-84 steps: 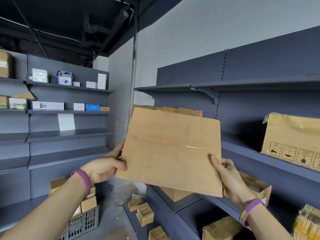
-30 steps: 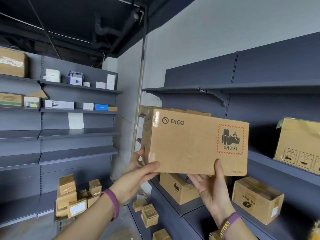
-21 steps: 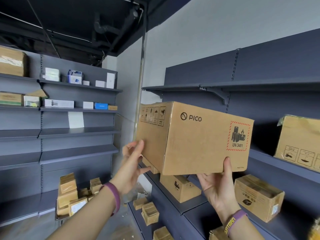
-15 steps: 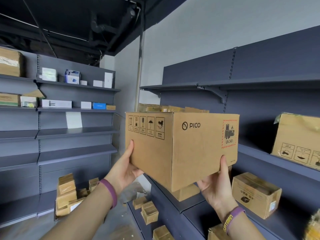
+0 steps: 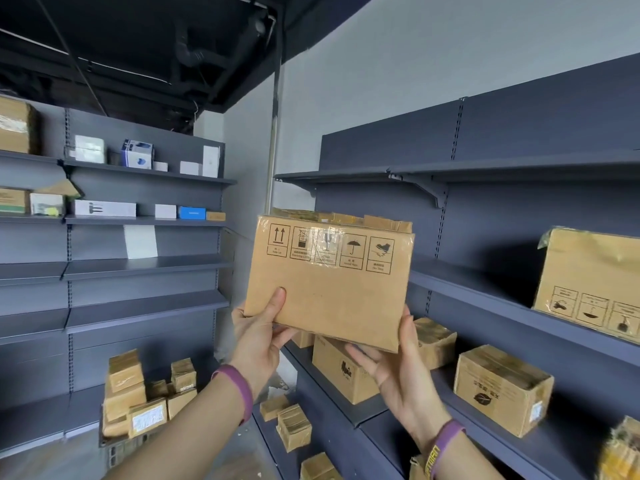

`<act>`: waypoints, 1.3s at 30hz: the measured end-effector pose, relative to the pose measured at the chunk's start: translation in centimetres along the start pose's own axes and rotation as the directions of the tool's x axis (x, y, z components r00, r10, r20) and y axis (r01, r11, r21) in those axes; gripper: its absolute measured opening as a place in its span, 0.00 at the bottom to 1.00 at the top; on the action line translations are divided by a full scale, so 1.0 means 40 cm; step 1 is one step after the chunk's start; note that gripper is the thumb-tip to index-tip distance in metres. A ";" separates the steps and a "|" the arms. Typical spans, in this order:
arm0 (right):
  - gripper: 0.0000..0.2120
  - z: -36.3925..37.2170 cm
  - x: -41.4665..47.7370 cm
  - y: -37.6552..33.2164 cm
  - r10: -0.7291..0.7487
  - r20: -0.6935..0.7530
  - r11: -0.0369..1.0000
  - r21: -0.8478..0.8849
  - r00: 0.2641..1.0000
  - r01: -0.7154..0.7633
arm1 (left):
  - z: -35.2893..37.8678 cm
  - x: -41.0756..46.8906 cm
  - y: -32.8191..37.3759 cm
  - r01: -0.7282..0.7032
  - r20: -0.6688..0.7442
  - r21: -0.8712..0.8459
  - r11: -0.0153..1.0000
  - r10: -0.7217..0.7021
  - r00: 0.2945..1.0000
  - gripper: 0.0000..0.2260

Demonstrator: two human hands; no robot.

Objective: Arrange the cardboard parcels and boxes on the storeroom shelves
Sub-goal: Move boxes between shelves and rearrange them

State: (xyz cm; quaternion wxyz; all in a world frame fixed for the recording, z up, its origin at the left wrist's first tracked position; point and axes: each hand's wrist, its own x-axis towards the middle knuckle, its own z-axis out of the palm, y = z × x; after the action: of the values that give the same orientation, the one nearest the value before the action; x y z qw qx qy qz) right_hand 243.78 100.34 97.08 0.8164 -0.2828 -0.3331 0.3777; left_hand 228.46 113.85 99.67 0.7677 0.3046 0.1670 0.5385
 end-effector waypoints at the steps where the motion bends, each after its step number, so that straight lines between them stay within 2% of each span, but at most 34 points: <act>1: 0.46 0.002 0.001 0.000 0.021 0.022 0.999 0.027 1.000 -0.022 | 0.001 -0.003 -0.003 -0.015 -0.005 -0.003 1.000 0.015 1.000 0.26; 3: 0.53 0.006 0.006 0.001 0.027 0.025 0.999 0.043 0.999 -0.028 | 0.001 -0.010 -0.012 -0.042 -0.004 -0.008 0.999 0.042 0.999 0.27; 4: 0.52 0.008 0.011 0.003 0.016 0.028 0.999 0.037 0.999 -0.017 | 0.002 -0.014 -0.017 -0.052 -0.006 -0.009 0.999 0.052 0.999 0.26; 8: 0.32 0.016 0.020 -0.013 -0.071 -0.064 0.997 0.025 0.995 0.073 | 0.011 -0.028 -0.018 -0.029 0.024 -0.032 0.999 0.030 0.999 0.26; 10: 0.27 0.012 0.020 -0.032 -0.080 -0.095 0.996 0.042 0.992 0.085 | 0.001 -0.030 -0.008 0.030 0.089 -0.062 0.998 -0.025 0.996 0.28; 14: 0.27 -0.010 0.014 -0.060 -0.046 -0.169 0.991 0.113 0.985 0.066 | -0.022 -0.015 0.029 0.183 0.127 -0.098 0.978 -0.170 0.977 0.42; 17: 0.30 -0.029 0.005 -0.068 -0.012 -0.215 0.985 0.165 0.976 0.048 | -0.022 -0.007 0.057 0.312 0.118 -0.126 0.942 -0.298 0.947 0.39; 21: 0.32 -0.046 -0.006 -0.064 0.019 -0.221 0.981 0.191 0.975 0.024 | 0.001 -0.028 0.068 0.455 0.233 0.012 0.891 -0.445 0.865 0.42; 25: 0.32 -0.050 -0.013 -0.059 0.026 -0.198 0.987 0.162 0.980 0.007 | 0.011 -0.049 0.071 0.353 0.304 0.046 0.934 -0.350 0.886 0.30; 29: 0.29 -0.036 -0.010 -0.066 0.009 -0.192 0.989 0.147 0.981 0.020 | 0.023 -0.071 0.069 0.308 0.305 -0.007 0.951 -0.291 0.907 0.22; 32: 0.28 -0.005 -0.002 -0.050 0.027 -0.205 0.992 0.127 0.978 -0.001 | 0.042 -0.085 0.052 0.269 0.325 -0.091 0.959 -0.226 0.918 0.22; 36: 0.29 0.025 -0.015 -0.016 -0.055 -0.107 0.998 0.018 0.993 0.057 | 0.058 -0.093 0.036 0.191 0.350 -0.163 0.968 -0.124 0.928 0.18; 39: 0.38 0.050 -0.052 -0.001 -0.099 -0.001 0.995 -0.013 0.995 0.099 | 0.063 -0.091 0.033 0.137 0.367 -0.166 0.977 -0.067 0.928 0.16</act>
State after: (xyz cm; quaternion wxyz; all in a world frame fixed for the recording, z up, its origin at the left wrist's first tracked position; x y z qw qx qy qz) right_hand 241.27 99.05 97.66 0.8326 -0.2714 -0.3483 0.3344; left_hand 227.65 110.04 102.19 0.8377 0.3147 -0.0124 0.4462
